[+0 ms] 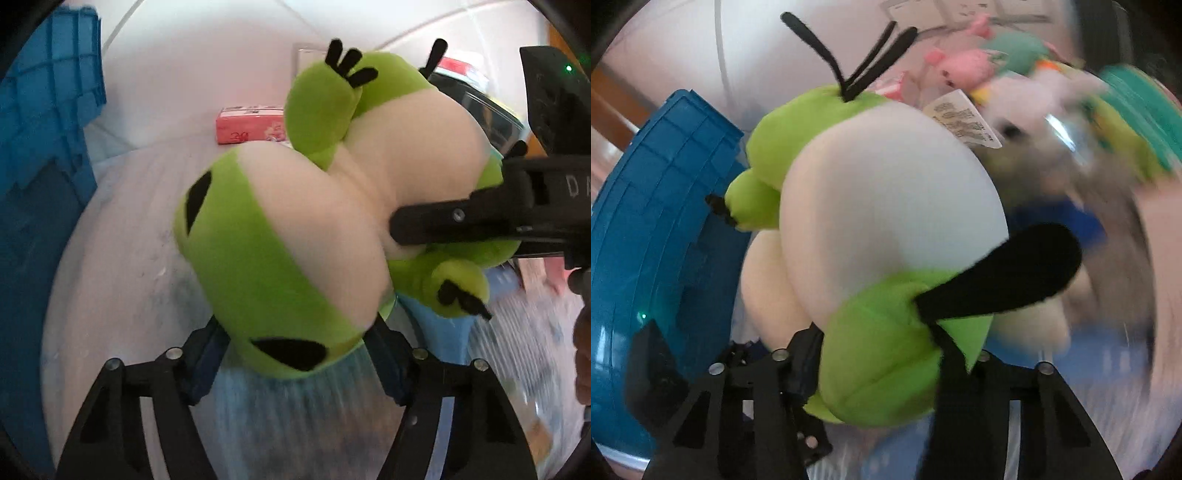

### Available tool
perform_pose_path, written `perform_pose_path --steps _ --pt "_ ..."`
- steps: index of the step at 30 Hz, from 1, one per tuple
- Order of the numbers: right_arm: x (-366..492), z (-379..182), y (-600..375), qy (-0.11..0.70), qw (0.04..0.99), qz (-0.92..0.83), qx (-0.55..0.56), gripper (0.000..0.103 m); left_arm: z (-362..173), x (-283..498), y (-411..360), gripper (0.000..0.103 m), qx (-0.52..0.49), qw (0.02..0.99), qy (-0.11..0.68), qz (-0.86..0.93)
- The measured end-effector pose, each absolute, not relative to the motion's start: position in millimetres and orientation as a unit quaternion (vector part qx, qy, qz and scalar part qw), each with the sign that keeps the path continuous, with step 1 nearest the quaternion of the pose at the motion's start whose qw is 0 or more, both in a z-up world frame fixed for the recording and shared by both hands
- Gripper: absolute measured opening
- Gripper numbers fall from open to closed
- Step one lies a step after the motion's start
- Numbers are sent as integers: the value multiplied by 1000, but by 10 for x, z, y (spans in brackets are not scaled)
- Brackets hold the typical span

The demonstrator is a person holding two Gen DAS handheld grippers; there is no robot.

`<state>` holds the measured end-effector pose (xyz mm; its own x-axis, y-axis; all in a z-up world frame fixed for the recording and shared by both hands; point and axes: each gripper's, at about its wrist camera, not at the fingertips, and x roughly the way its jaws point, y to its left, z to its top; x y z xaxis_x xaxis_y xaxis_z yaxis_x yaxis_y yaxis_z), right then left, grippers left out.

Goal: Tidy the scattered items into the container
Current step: 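Grasp the green frog plush with both grippers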

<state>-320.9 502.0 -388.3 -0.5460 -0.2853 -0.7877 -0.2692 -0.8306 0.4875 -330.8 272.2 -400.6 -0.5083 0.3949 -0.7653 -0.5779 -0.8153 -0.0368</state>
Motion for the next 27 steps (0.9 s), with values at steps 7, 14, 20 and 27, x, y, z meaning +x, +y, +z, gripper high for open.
perform_pose_path --steps 7,14,20,27 --pt "-2136 -4059 4751 -318 -72 -798 507 40 -3911 -2458 2346 52 -430 232 175 855" --pt "-1915 -3808 4800 -256 -137 -823 487 64 -3631 -2406 2278 81 -410 255 116 868" --pt "-1888 -3693 5099 -242 -177 -825 479 75 -3573 -2638 2625 82 -404 276 123 863" --pt "-2076 -3886 5191 -249 -145 -817 499 81 -3744 -2844 3120 82 -413 315 148 842"
